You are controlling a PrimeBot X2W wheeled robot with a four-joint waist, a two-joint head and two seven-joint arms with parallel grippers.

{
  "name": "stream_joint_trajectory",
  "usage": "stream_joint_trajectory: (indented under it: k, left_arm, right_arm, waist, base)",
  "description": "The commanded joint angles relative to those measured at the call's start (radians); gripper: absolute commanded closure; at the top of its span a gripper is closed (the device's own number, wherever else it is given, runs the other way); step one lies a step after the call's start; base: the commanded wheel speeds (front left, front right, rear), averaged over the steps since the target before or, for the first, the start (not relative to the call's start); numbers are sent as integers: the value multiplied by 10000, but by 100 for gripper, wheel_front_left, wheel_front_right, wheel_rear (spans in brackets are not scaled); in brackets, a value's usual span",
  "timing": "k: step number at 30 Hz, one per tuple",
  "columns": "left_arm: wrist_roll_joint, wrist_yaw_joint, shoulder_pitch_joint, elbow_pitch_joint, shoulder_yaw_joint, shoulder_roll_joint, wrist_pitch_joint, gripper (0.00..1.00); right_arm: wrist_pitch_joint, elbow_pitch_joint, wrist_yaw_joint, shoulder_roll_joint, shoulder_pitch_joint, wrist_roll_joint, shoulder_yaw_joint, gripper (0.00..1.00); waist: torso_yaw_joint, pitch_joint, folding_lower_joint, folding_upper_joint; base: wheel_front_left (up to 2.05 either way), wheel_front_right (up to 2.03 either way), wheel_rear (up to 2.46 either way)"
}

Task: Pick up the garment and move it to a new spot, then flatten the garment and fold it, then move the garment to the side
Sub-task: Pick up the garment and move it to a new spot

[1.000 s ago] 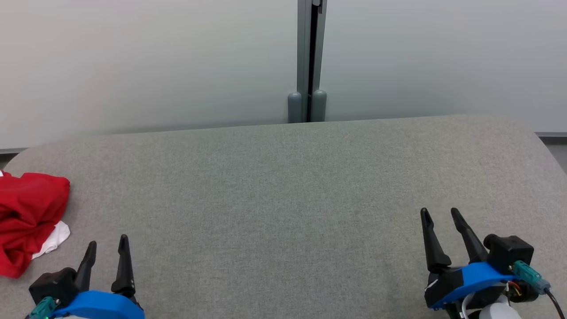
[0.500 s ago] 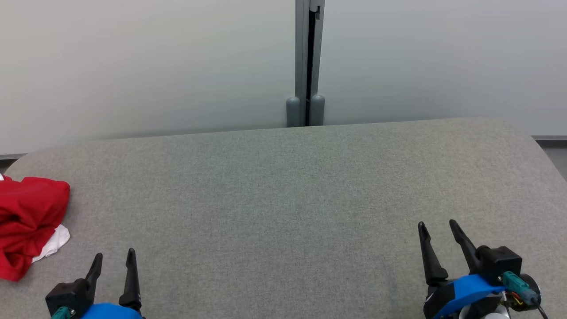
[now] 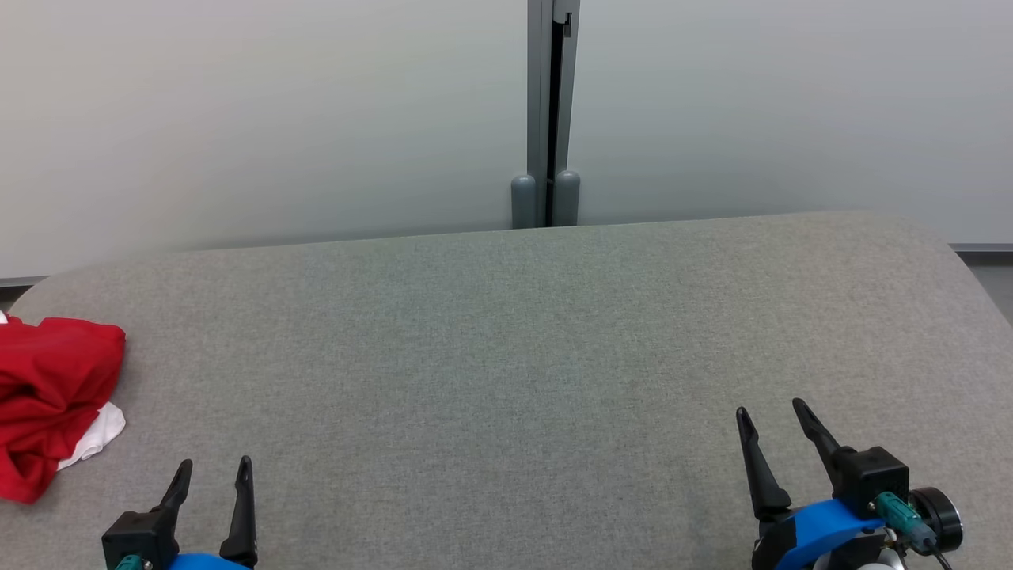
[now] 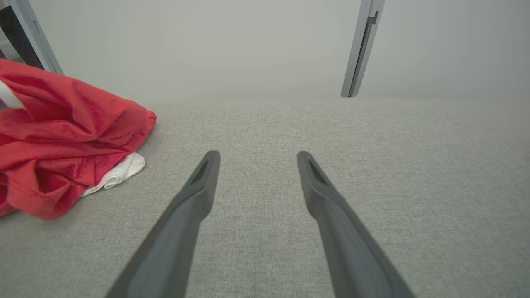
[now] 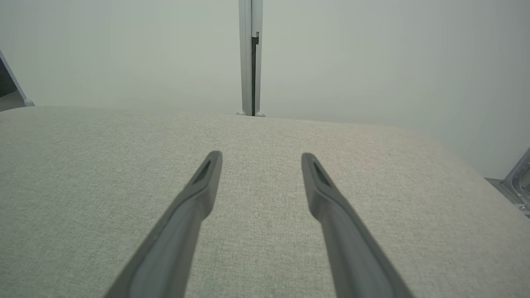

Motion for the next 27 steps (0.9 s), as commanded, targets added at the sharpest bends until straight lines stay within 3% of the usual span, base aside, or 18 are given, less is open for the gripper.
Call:
stream_joint_trajectory:
  k: [1,7,12,27]
  left_arm:
    - [158,-15,0,21,26,82,-68,0]
    - [42,-16,-80,50,121,121,-80,0]
    - [-72,-16,-95,101,248,136,-80,0]
    - [-412,-15,-222,537,1173,407,-78,0]
  right_arm:
    - [-80,44,1,-66,-48,-196,3,0]
    - [-88,46,1,-62,-75,-212,81,0]
    - [-85,72,1,-60,-175,-126,306,0]
    - [-82,465,1,-57,-602,481,1246,0]
  waist:
    - [1,7,0,0]
    - [147,101,0,0]
    - [651,213,0,0]
    - [3855,375,0,0]
  base:
    - [0,0,0]
    - [0,0,0]
    - [0,0,0]
    - [0,0,0]
